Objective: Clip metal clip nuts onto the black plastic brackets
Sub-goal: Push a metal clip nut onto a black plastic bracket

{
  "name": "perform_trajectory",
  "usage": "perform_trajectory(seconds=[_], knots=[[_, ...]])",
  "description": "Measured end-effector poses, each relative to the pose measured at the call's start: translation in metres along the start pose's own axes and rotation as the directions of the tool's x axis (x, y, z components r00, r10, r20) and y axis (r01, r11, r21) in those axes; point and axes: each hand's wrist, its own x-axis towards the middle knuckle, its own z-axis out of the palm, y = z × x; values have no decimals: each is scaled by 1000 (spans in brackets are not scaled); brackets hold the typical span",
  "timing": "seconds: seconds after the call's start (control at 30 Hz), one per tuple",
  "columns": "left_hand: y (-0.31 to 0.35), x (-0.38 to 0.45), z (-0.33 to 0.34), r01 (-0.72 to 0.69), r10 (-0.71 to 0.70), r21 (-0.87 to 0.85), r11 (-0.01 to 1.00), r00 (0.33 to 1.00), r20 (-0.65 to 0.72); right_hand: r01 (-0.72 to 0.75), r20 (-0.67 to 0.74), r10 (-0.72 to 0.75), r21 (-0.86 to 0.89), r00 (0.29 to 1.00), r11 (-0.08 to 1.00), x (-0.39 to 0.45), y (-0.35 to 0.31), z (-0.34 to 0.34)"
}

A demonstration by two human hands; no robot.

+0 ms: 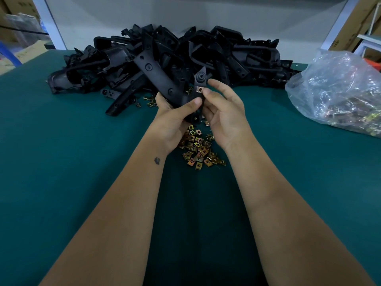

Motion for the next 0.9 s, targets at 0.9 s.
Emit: perform_trajectory(seconds=[0.9], knots=[[7,12,-10,-16,-38,-149,989,935,-353,67,-14,-206,-922,978,381,5,14,-15]])
